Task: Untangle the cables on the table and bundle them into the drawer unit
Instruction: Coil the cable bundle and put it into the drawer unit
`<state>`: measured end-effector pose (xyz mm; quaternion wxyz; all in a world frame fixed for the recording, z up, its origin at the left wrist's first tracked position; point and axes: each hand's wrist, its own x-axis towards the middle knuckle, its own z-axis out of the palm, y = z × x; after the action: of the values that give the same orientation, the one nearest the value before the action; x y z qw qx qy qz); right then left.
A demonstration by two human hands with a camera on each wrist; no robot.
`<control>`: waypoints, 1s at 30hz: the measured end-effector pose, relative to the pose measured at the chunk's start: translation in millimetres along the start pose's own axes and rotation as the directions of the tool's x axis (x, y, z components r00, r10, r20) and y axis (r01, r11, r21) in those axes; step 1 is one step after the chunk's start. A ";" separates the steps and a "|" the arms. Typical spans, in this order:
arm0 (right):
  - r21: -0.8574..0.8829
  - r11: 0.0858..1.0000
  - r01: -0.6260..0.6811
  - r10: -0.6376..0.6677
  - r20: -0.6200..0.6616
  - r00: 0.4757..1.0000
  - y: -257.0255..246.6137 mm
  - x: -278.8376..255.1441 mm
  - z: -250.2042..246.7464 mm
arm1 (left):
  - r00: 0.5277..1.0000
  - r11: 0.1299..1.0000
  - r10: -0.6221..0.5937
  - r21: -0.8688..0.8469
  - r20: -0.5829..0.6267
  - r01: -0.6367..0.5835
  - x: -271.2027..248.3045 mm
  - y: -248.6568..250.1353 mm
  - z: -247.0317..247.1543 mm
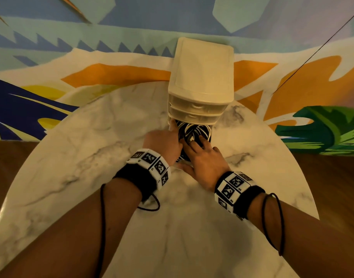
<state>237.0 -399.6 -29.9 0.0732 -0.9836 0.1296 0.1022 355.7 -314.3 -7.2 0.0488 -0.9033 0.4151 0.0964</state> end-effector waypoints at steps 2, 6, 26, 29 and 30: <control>-0.013 1.000 0.005 -0.005 0.002 1.000 0.4 0.4 0.6 | 0.999 0.997 0.032 0.076 0.022 -0.033 4.1 2.0 -3.0; -0.017 1.000 0.017 -0.017 -0.013 1.000 3.0 -0.2 3.5 | 0.992 0.986 0.126 0.106 0.029 -0.128 9.0 -2.7 -6.1; -0.035 0.999 0.030 -0.027 0.069 0.997 6.3 5.8 -10.5 | 0.995 0.995 0.099 0.031 0.032 -0.100 11.0 -3.3 -8.2; -0.035 0.999 0.023 -0.020 0.062 0.998 7.1 5.6 -10.5 | 0.998 0.998 0.061 -0.003 -0.018 -0.061 2.3 -2.2 1.0; -0.037 0.999 0.016 -0.014 0.065 0.998 8.3 6.6 -10.3 | 0.997 0.998 0.055 -0.006 -0.045 -0.056 -2.6 -1.6 3.3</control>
<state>242.9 -410.9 -22.4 0.0595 -0.9819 0.1180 0.1357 354.9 -310.7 -9.8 0.0333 -0.8936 0.4406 0.0788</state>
